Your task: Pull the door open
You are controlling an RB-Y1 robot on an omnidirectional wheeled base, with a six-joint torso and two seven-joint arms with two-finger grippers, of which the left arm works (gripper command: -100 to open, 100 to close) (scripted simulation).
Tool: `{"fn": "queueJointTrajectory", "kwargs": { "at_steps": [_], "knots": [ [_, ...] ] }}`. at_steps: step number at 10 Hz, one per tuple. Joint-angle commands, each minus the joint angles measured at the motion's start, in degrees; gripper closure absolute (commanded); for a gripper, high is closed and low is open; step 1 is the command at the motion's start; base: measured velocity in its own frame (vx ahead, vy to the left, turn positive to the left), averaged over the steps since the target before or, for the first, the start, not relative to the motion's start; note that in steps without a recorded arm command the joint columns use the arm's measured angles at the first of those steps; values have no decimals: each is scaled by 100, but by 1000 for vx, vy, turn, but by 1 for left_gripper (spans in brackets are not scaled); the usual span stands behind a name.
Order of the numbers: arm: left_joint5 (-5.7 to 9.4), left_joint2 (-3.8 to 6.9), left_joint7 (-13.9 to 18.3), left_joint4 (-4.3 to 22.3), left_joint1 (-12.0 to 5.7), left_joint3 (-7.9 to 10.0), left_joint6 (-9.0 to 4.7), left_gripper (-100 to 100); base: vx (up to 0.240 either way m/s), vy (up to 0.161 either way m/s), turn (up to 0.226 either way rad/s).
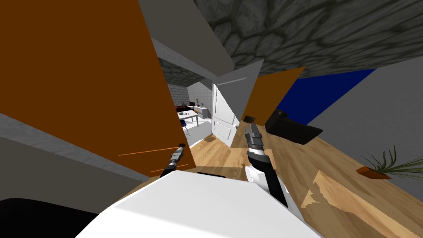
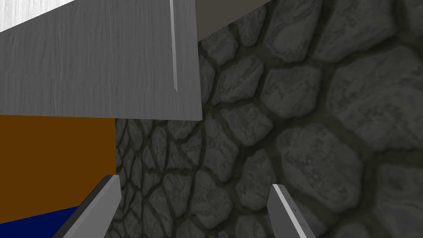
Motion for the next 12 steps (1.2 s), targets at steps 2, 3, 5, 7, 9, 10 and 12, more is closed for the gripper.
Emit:
{"fn": "queueJointTrajectory", "kwargs": {
  "at_steps": [2, 3, 5, 7, 9, 10, 12],
  "knots": [
    [-96, 143, 196, -19, 117, -161, -178, 100, -194, 15, -88],
    [-131, 201, 269, -30, 158, -223, -239, 100, -219, 26, -96],
    [-197, 305, 402, -48, 233, -335, -349, 100, -221, 41, -101],
    [-257, 402, 526, -65, 302, -440, -451, 100, -218, 23, -88],
    [-295, 440, 581, -32, 356, -512, -520, 100, -129, 18, -74],
    [-307, 459, 606, -23, 369, -532, -555, 100, -199, 52, -140],
    [-372, 567, 747, 32, 448, -646, -760, 100, -224, 32, -137]
  ]
}}
